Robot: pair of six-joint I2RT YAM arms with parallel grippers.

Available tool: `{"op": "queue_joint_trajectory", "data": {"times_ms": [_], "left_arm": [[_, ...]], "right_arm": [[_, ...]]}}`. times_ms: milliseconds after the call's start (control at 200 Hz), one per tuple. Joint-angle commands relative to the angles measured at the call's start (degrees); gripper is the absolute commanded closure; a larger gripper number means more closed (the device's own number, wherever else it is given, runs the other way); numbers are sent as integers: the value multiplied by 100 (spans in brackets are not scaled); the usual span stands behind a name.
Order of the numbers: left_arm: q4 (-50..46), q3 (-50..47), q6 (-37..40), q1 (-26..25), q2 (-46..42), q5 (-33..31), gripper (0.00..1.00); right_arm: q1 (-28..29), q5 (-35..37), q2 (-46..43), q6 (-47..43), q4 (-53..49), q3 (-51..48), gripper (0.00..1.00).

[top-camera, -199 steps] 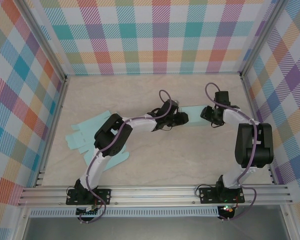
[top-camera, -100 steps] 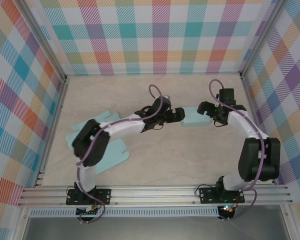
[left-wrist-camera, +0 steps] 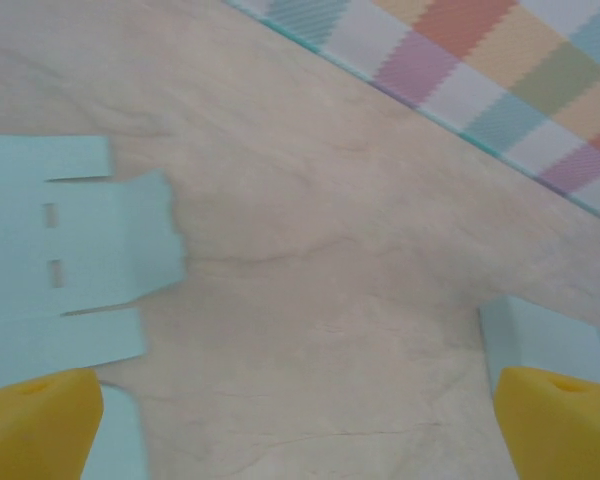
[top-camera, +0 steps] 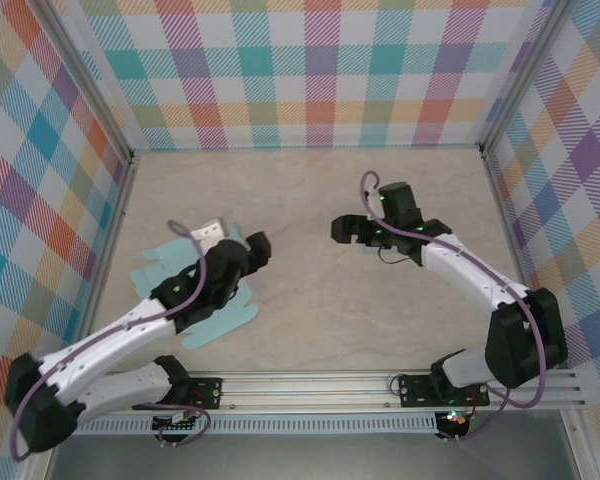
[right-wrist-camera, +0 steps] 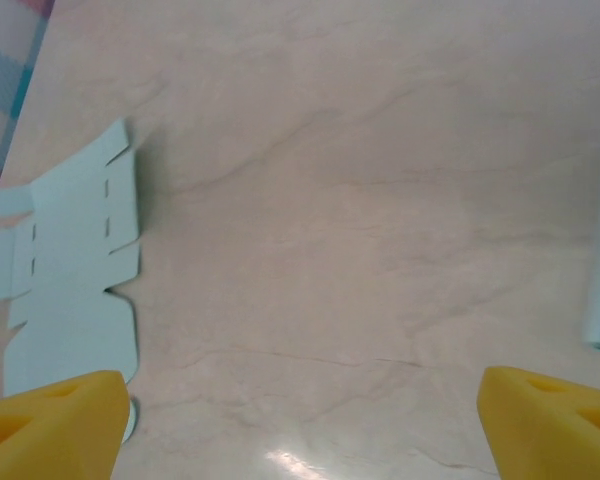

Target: Fold the paper box

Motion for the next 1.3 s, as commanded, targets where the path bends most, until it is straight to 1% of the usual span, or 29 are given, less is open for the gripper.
{"op": "queue_joint_trajectory", "data": {"times_ms": [0,90,195,215,285,340,510,735,915,1065,1135,1300], "left_arm": [[-1023,-494,-653,42,-945,-718,0],[-1226,-944,-762,43,-1782,-820,0],[-1440,-1336,-779,47,-2505,-937,0],[-1491,-1394,-780,42,-2588,-976,0],[-1676,-1518,-773,48,-2854,-1120,0],[-1778,-1552,-717,45,-2940,-1214,0],[-1825,-1557,-562,62,-2783,-1312,0],[-1793,-1479,-493,67,-2460,-1369,0],[-1553,-1478,-414,83,-2189,-1242,0],[-1480,-1504,-450,77,-2016,-1151,0],[-1456,-1538,-463,84,-2005,-1136,0],[-1464,-1539,-459,77,-2073,-1136,0]], "right_arm": [[437,-122,686,98,563,409,11],[783,-89,1394,55,584,922,13],[1041,-104,2293,14,536,1646,15],[1079,-117,2459,18,503,1804,17],[1191,-203,3001,0,382,2366,27],[1282,-278,3397,-13,311,2806,31],[1501,-451,4438,-27,56,4018,37],[1685,-758,5322,39,-41,4972,45],[1813,-921,6038,50,-373,5854,46],[1909,-1089,6475,29,-645,6482,49],[1954,-1097,6640,-11,-753,6721,54],[1990,-1089,6954,-8,-1031,7187,74]]}}
